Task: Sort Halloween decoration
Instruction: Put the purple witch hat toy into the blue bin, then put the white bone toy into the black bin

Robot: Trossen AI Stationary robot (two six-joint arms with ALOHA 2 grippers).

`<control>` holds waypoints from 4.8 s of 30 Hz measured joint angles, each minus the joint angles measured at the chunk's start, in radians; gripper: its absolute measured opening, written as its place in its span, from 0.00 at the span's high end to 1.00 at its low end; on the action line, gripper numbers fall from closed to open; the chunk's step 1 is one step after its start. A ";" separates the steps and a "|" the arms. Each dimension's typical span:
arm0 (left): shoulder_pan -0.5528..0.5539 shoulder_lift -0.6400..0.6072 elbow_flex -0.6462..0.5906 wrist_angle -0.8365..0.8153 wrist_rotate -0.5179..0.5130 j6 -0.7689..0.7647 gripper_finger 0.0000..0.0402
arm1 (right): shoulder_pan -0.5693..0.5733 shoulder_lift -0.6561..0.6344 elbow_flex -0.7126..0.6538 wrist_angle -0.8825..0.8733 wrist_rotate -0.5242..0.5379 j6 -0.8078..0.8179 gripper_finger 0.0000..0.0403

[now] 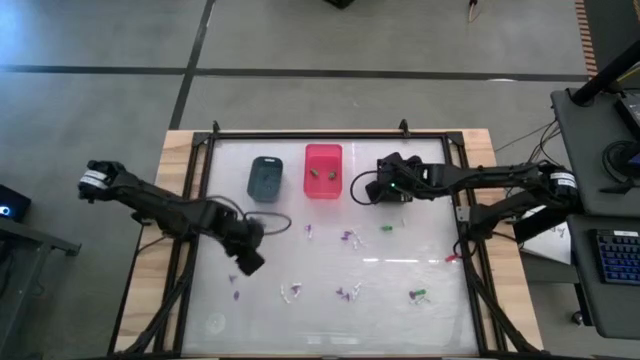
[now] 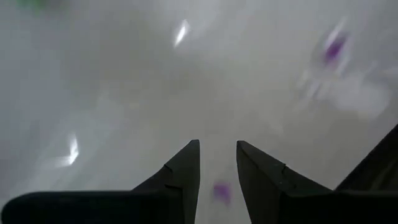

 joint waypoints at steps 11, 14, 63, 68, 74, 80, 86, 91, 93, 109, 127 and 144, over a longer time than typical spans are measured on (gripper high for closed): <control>-0.109 0.067 0.000 -0.036 -0.028 -0.087 0.76 | 0.033 0.000 0.000 0.008 -0.008 0.011 0.77; -0.124 0.105 0.000 -0.049 -0.027 -0.084 0.72 | 0.034 0.000 0.000 0.023 -0.009 0.011 0.77; -0.223 0.307 0.020 -0.025 0.028 0.005 1.00 | 0.040 0.001 0.000 0.048 -0.012 0.000 0.78; -0.206 0.225 0.030 -0.021 -0.034 0.048 1.00 | 0.040 0.001 0.001 0.048 -0.012 -0.003 0.79; -0.156 0.103 0.075 -0.011 -0.211 0.131 1.00 | 0.040 0.001 0.001 0.048 -0.012 -0.007 0.79; -0.028 -0.012 0.115 -0.008 -0.364 0.308 1.00 | 0.040 0.001 0.001 0.048 -0.012 -0.006 0.78; 0.259 -0.074 0.131 0.007 -0.442 0.529 1.00 | 0.040 0.001 0.001 0.048 -0.012 -0.007 0.80; 0.560 -0.044 0.120 0.055 -0.442 0.714 1.00 | 0.040 0.001 0.001 0.049 -0.011 -0.007 0.80; 0.660 -0.009 0.118 0.072 -0.441 0.773 1.00 | 0.040 0.001 0.001 0.049 -0.010 -0.007 0.80; 0.826 0.218 0.117 0.179 -0.411 0.971 0.87 | 0.040 0.001 0.001 0.069 -0.031 0.007 0.80; 0.740 0.013 0.116 0.281 -0.411 0.959 0.80 | 0.123 0.001 0.001 0.195 -0.356 0.055 0.82; 0.437 -0.089 0.097 0.609 -0.410 1.068 0.80 | 0.274 0.003 0.013 0.102 -0.458 0.273 0.83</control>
